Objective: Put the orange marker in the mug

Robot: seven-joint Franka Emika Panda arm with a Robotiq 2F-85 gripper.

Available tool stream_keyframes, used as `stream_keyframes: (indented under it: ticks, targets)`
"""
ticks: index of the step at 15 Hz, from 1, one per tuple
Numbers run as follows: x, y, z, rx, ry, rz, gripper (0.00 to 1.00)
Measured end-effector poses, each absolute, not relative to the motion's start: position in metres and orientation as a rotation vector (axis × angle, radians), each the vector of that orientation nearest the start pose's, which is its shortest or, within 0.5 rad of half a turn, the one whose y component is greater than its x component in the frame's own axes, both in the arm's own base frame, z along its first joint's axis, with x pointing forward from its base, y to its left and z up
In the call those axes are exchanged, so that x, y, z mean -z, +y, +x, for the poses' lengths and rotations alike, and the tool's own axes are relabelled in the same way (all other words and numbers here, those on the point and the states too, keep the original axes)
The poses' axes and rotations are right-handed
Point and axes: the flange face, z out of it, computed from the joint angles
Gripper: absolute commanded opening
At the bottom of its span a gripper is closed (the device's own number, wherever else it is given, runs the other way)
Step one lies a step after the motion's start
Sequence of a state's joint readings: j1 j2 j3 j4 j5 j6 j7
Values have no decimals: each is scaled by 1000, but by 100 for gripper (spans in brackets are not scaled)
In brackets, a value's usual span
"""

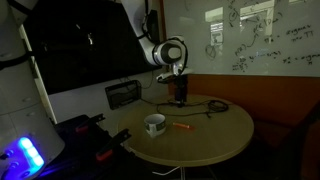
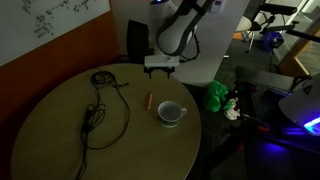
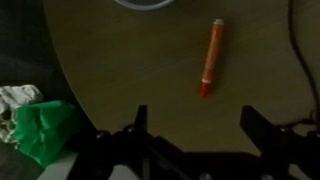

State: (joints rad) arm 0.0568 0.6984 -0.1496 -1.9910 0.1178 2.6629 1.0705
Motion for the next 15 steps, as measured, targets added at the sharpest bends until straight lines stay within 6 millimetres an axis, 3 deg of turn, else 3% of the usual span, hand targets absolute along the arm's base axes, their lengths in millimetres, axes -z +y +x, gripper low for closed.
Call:
stream_keyframes:
  ticks: [4,7,8,9,15]
  targets:
    - [-63,-65,616,5,2051,-2426,100]
    - [-28,-65,628,1,2095,-2437,94]
    - [-17,-66,631,1,2103,-2448,88]
    - [-6,-66,633,-6,2108,-2460,90]
    - [28,-54,651,-26,2074,-2531,82]
